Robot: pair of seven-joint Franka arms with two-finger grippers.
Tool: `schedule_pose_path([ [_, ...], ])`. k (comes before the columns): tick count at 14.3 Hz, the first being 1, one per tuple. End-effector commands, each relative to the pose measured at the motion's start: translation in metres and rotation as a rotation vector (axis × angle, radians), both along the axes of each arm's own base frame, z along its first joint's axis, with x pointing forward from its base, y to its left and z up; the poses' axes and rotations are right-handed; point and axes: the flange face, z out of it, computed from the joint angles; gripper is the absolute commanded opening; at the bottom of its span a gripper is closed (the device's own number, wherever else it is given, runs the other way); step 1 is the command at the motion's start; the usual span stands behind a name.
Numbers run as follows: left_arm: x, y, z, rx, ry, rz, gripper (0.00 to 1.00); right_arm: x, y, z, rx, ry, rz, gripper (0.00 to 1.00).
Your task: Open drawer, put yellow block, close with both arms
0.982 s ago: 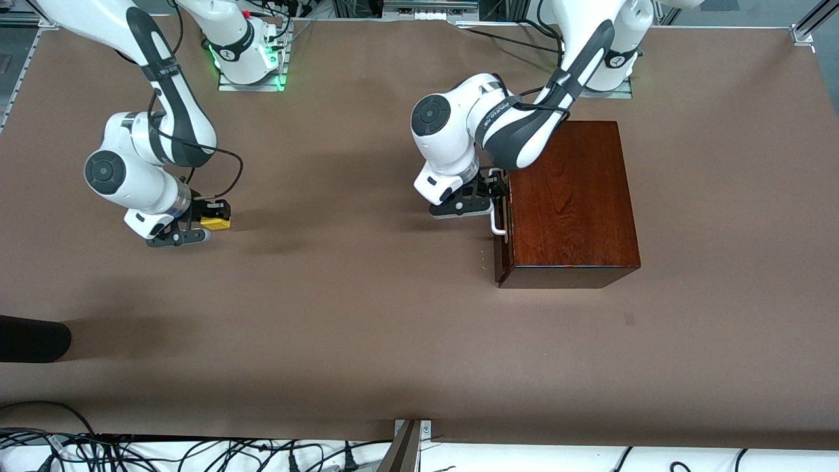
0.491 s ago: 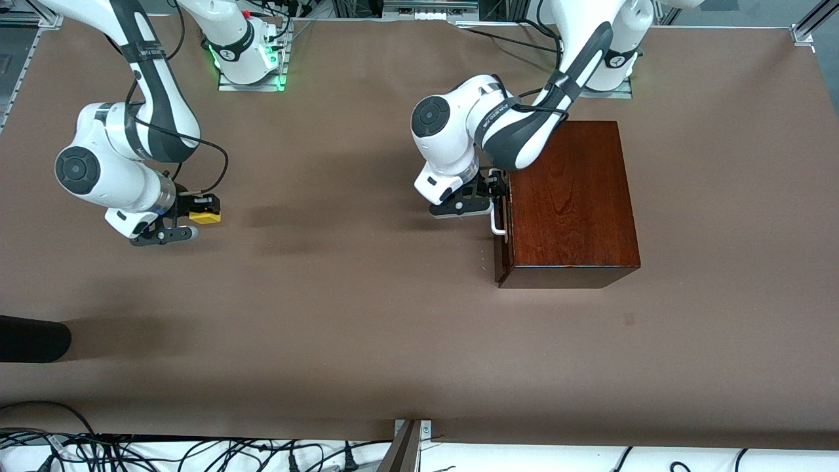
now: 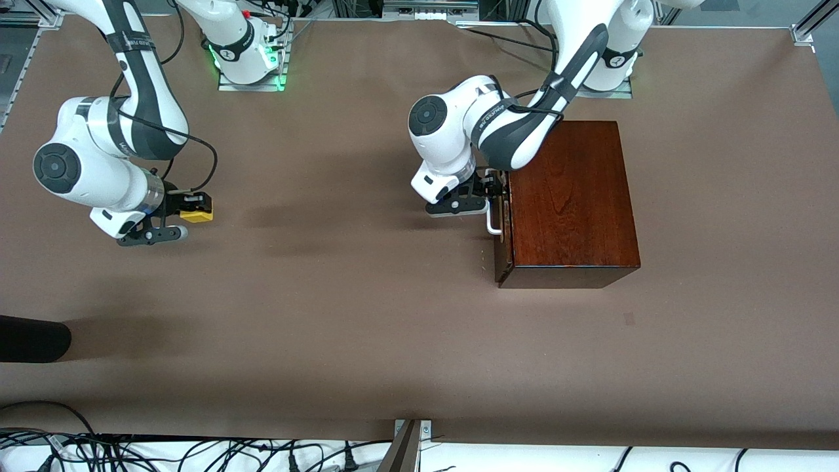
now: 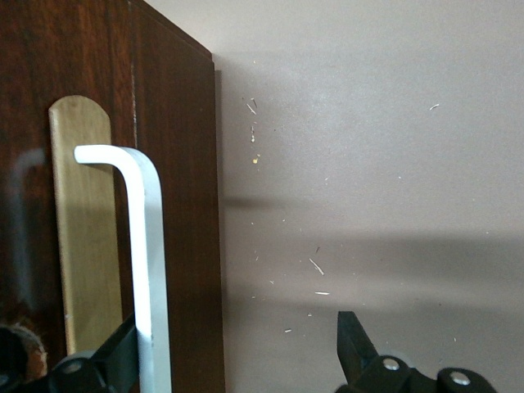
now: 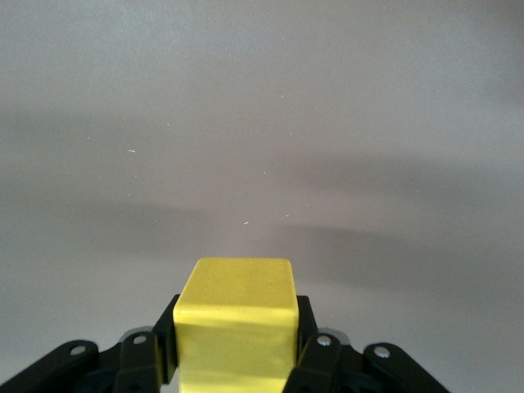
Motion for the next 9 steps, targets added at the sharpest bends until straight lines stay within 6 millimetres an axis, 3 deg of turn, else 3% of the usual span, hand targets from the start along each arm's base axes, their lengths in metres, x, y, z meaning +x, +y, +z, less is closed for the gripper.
schedule_pose_path([
  [1, -0.001, -0.008, -0.001, -0.015, -0.019, -0.011, 1.00, 0.004, -0.003, 0.018, -0.003, -0.001, 0.000, 0.07],
  [5, -0.002, -0.012, -0.003, -0.019, -0.016, -0.010, 1.00, 0.008, -0.011, 0.026, -0.004, -0.018, -0.012, 0.06],
  [9, -0.006, -0.035, -0.003, -0.044, -0.036, -0.008, 1.00, 0.012, -0.010, 0.040, -0.005, 0.011, -0.024, 0.07],
])
